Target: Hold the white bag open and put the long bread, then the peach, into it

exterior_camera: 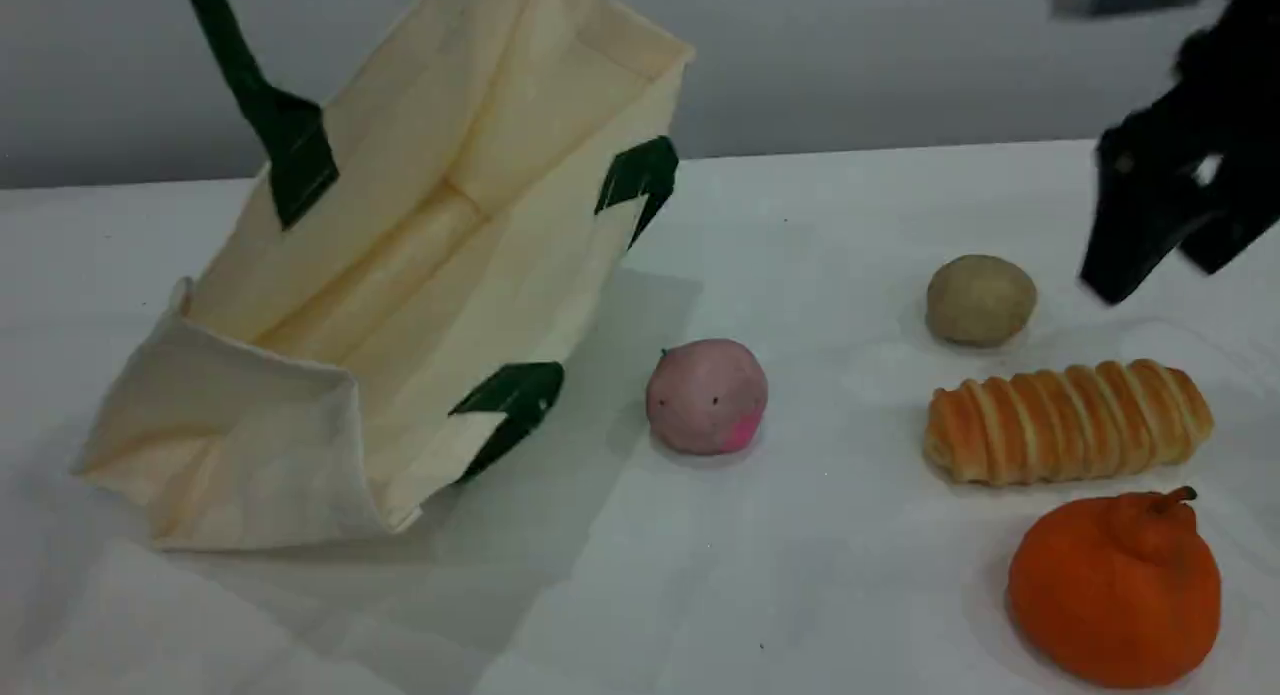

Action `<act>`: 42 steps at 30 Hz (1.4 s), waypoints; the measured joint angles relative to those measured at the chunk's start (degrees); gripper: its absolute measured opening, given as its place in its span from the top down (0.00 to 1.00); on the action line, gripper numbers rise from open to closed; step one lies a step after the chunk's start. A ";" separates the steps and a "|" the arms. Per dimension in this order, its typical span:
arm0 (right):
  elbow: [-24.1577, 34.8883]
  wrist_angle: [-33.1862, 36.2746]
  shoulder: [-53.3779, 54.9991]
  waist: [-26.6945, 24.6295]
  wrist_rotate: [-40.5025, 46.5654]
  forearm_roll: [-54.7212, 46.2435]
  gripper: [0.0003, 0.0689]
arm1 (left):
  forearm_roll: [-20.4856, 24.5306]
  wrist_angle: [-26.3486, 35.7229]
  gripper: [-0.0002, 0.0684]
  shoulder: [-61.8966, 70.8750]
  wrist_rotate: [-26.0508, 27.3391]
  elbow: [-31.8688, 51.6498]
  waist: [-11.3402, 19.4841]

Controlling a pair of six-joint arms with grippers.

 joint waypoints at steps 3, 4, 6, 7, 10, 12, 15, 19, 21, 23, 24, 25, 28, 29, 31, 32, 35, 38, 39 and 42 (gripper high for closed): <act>0.00 -1.33 0.87 3.05 -3.42 0.00 0.16 | 0.00 -0.03 0.88 0.00 0.00 0.00 0.00; 0.00 -1.76 1.26 4.11 -4.63 -0.11 0.16 | 0.00 -0.03 0.88 0.00 0.00 0.00 0.00; 0.00 -2.68 2.17 5.88 -6.40 -0.17 0.16 | 0.00 -0.07 0.88 0.00 0.00 0.00 0.00; 0.00 -3.34 2.65 6.74 -6.73 -0.17 0.16 | 0.00 -0.07 0.88 0.00 0.00 0.00 0.00; 0.00 -4.69 4.32 8.77 -6.81 -0.17 0.16 | 0.00 -0.07 0.88 0.00 0.00 0.00 0.00; 0.00 -4.69 5.28 9.69 -6.81 -0.46 0.16 | 0.05 -0.07 0.88 0.00 0.00 0.00 0.00; 0.00 -4.72 5.92 10.11 -8.94 -1.39 0.16 | 0.19 -0.07 0.88 0.00 0.00 0.00 0.00; 0.00 -4.64 6.26 10.11 -13.69 -3.07 0.16 | 0.19 -0.07 0.88 0.00 -0.02 0.00 0.00; 0.00 -5.72 7.04 10.11 -15.60 -3.51 0.16 | 0.19 -0.07 0.88 0.00 -0.02 0.00 0.00; 0.00 -6.89 8.09 10.11 -17.53 -3.62 0.16 | 0.19 -0.07 0.88 0.00 -0.02 0.00 0.00; 0.00 -7.27 8.67 10.11 -18.66 -3.86 0.16 | 0.19 -0.07 0.88 0.00 -0.02 0.00 0.00; 0.00 -7.66 9.15 10.11 -19.67 -4.46 0.16 | 0.19 -0.07 0.88 0.00 -0.02 0.00 0.00; 0.05 -9.00 10.64 10.11 -22.47 -6.33 0.16 | 0.19 -0.07 0.88 0.00 -0.02 0.00 0.00; 0.05 -9.41 11.03 10.11 -22.86 -6.86 0.16 | 0.19 -0.07 0.88 0.00 -0.02 0.00 0.00; -0.01 -10.46 11.90 10.11 -23.27 -8.60 0.16 | 0.19 -0.07 0.88 0.00 -0.02 0.00 0.00; -0.01 -11.18 12.29 10.11 -23.27 -9.47 0.16 | 0.19 -0.07 0.88 0.00 -0.02 0.00 0.00; -0.05 -12.33 13.64 10.11 -23.27 -11.10 0.16 | 0.19 -0.07 0.88 0.00 -0.02 0.00 0.00; -0.05 -13.85 14.61 10.11 -23.27 -12.32 0.17 | 0.19 -0.07 0.88 0.00 -0.02 0.00 0.00; -0.05 -14.42 14.62 10.11 -23.21 -12.45 0.18 | 0.19 -0.07 0.88 0.00 -0.02 0.00 0.00; -0.05 -14.53 14.76 10.11 -23.21 -12.73 0.27 | 0.19 -0.07 0.88 0.00 0.09 0.00 0.00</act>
